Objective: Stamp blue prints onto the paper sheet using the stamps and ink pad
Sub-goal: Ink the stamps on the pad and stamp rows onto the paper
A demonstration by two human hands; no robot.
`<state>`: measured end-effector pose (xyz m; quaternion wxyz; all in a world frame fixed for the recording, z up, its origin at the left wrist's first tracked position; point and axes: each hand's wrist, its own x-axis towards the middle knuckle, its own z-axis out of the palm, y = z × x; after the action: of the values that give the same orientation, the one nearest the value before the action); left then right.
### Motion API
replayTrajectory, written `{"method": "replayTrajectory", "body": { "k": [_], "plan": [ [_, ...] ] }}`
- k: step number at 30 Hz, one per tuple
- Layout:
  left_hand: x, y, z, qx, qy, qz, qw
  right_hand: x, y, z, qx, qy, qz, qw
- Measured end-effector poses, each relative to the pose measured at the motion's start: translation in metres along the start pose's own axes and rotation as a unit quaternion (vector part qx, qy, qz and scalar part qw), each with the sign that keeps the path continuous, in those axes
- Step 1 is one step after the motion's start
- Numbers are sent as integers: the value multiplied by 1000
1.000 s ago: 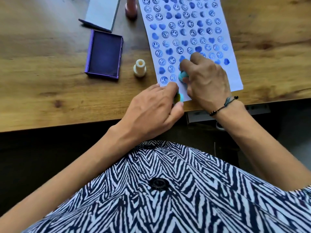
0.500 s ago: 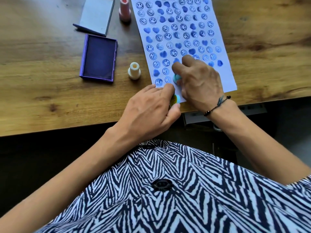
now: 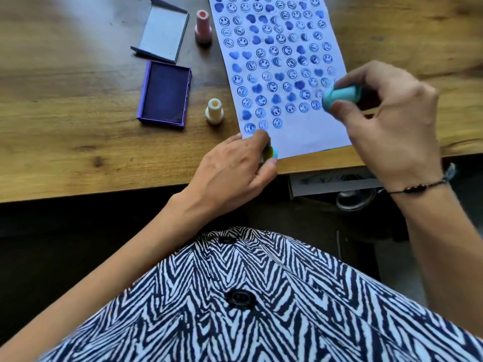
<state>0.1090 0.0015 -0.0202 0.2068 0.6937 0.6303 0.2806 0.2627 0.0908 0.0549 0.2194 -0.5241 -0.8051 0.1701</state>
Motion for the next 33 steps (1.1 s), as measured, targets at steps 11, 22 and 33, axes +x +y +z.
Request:
{"method": "replayTrajectory", "body": {
  "k": [11, 22, 33],
  "plan": [
    [-19, 1, -5, -250, 53, -139, 957, -28, -2, 21, 119, -51, 66, 989],
    [-33, -6, -20, -572, 225, -329, 717, 32, -92, 53, 130, -85, -102, 982],
    [-48, -24, -40, -691, 339, -321, 552, 66, -128, 142, -31, -215, -232, 948]
  ]
}}
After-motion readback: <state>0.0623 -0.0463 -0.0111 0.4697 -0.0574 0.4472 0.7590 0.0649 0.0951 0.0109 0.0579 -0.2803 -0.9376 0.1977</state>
